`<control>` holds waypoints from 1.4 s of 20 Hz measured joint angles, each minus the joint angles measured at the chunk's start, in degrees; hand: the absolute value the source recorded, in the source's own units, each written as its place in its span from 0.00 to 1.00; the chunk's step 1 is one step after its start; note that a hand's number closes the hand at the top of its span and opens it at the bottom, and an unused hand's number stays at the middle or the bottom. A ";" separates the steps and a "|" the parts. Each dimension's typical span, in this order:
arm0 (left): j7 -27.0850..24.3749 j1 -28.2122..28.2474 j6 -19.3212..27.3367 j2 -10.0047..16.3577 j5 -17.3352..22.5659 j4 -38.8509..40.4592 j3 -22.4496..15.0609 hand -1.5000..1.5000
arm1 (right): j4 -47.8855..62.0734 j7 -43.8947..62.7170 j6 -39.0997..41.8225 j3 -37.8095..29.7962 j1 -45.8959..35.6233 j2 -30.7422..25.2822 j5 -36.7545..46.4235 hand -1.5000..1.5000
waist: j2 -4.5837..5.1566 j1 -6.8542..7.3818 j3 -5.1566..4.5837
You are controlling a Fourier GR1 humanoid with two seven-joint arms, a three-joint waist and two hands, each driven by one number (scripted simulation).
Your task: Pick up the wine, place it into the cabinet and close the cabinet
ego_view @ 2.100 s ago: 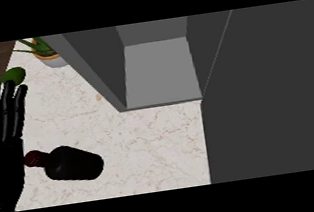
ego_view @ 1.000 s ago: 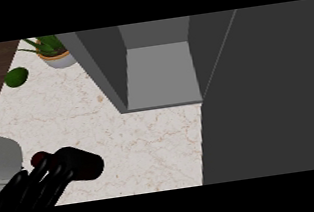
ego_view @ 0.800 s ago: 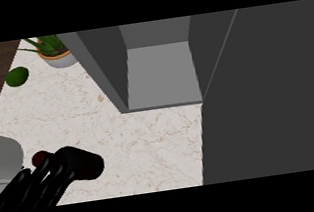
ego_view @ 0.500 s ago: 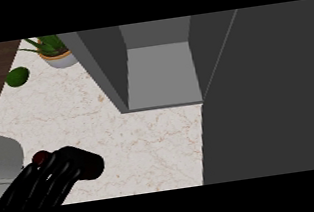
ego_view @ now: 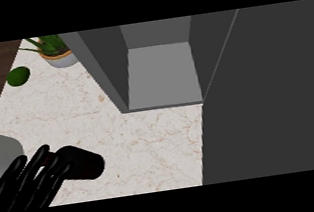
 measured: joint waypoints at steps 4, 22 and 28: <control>0.75 0.41 0.81 0.62 0.61 0.20 2.30 0.00 | -0.77 2.35 -1.03 0.21 -1.67 0.13 0.46 0.00 | 0.03 -0.12 -0.02; -1.85 -3.60 -4.14 -0.05 3.04 8.31 18.54 0.00 | -1.73 7.84 -1.38 -0.34 -6.00 0.63 1.41 0.00 | 0.27 -0.74 -0.04; -4.13 -7.04 -8.44 -0.49 -0.07 17.96 20.94 0.00 | -1.57 6.87 -0.75 -0.22 -5.47 1.48 1.86 0.00 | 0.32 -0.91 -0.04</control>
